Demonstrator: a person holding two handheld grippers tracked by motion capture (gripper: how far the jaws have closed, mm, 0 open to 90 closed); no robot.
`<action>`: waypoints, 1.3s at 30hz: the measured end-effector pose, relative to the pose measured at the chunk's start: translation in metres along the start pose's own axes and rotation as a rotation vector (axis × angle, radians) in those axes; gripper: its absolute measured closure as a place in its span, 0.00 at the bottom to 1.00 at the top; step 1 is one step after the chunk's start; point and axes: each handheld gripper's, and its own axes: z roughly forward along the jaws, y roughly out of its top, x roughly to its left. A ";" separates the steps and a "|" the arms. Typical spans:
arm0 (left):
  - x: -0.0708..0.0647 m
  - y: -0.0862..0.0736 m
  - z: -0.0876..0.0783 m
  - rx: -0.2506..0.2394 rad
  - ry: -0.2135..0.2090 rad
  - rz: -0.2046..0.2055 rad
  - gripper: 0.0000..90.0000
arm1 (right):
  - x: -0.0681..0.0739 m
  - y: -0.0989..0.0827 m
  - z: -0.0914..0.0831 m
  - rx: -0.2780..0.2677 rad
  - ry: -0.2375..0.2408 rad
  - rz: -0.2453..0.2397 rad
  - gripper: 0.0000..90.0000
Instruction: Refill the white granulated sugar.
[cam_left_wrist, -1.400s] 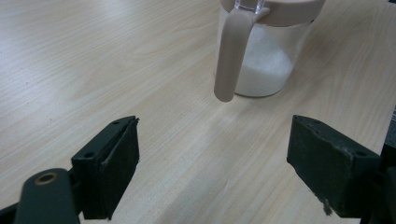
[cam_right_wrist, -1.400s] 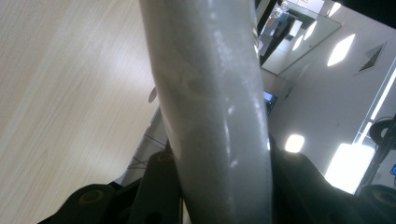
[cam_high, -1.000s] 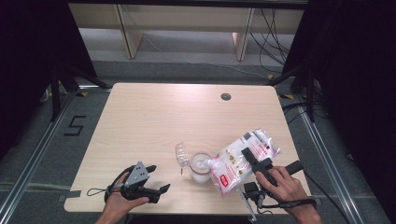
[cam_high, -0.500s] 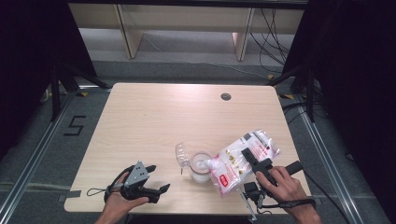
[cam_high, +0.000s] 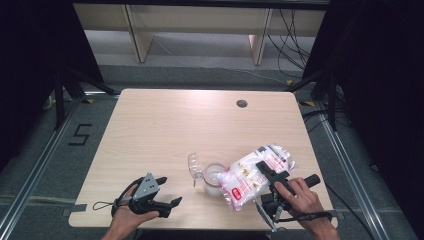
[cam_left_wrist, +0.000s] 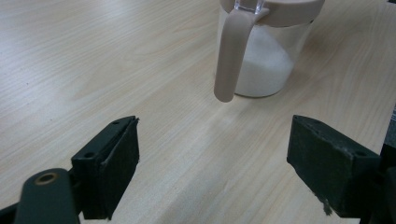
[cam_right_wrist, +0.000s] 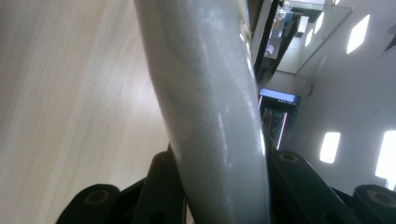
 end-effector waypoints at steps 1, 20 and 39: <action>0.000 0.000 0.000 -0.004 -0.004 -0.001 0.18 | 0.005 -0.001 -0.001 0.022 0.018 0.080 0.83; 0.000 0.000 -0.001 -0.010 -0.003 -0.003 0.18 | 0.003 -0.010 0.001 -0.132 0.071 0.446 0.85; -0.001 0.001 -0.001 -0.012 -0.001 -0.006 0.19 | 0.013 -0.028 0.009 -0.265 0.134 0.802 0.87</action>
